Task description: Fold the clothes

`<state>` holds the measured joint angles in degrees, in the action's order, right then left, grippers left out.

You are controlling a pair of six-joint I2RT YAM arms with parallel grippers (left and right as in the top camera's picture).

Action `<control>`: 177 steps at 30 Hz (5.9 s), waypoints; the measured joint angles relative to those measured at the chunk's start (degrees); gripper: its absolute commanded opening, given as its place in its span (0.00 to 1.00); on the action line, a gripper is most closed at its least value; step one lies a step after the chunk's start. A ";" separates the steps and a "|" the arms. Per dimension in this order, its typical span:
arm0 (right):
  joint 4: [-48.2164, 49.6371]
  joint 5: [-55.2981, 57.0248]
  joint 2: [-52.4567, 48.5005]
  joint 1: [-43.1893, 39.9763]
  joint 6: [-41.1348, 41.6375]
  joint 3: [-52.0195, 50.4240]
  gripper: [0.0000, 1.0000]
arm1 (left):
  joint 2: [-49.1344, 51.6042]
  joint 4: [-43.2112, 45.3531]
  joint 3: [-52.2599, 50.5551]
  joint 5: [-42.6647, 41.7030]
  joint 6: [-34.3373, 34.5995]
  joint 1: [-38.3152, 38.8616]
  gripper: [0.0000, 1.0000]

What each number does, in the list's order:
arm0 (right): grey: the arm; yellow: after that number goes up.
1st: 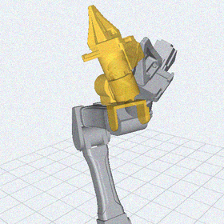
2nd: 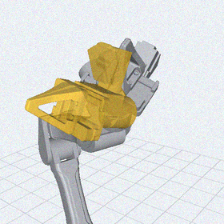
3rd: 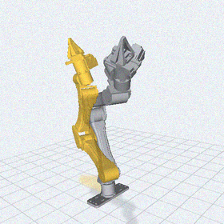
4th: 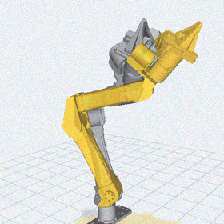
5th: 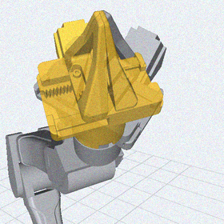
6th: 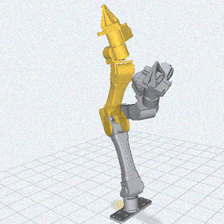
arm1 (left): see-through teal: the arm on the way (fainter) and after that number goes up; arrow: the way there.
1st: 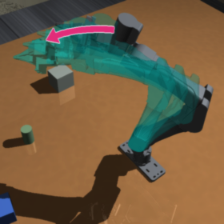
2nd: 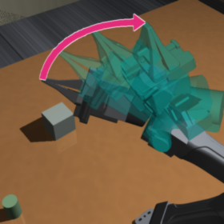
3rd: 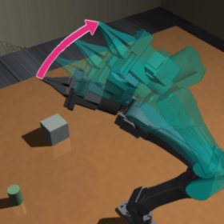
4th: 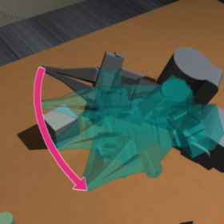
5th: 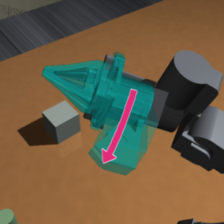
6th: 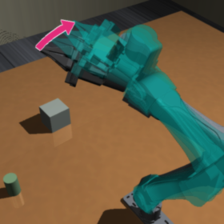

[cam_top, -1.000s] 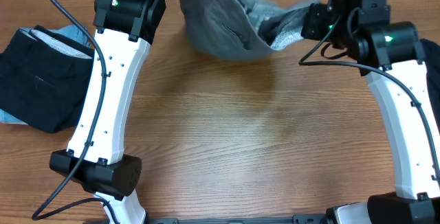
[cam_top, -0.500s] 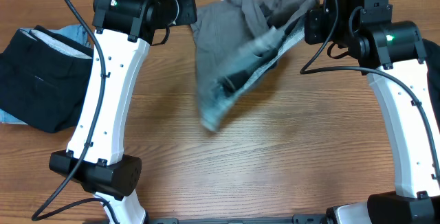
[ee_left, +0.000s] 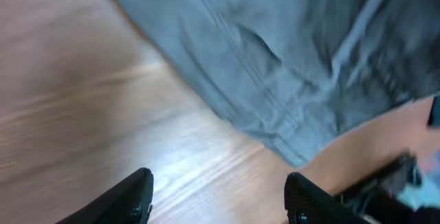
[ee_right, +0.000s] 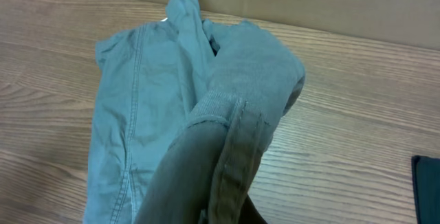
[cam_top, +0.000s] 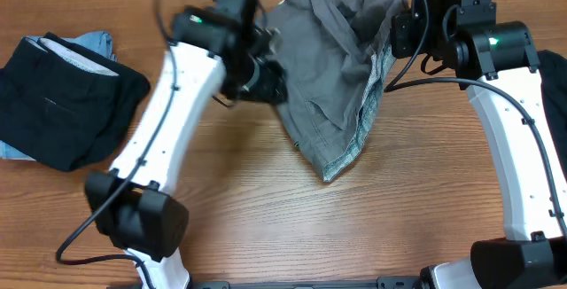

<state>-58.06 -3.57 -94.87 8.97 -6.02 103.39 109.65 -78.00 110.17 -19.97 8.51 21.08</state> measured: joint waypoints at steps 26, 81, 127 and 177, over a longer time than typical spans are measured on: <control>0.13 0.00 -0.02 0.00 -0.02 -0.02 0.04 | 0.00 17.38 -16.28 27.19 6.58 28.46 0.72; -2.99 2.34 -0.02 -4.17 -5.03 -0.79 0.04 | -8.02 23.08 -19.10 45.27 11.91 9.05 0.04; -13.00 -20.96 0.22 -17.20 -5.97 29.64 0.04 | -11.72 25.29 28.33 25.55 3.63 -9.88 0.04; -8.24 -19.85 -20.39 -12.72 21.07 -0.87 0.60 | 10.93 13.33 19.28 23.04 10.36 -2.58 0.04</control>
<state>-66.30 -23.42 -115.26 -3.75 15.05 102.52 120.57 -64.66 129.45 3.07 18.87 18.50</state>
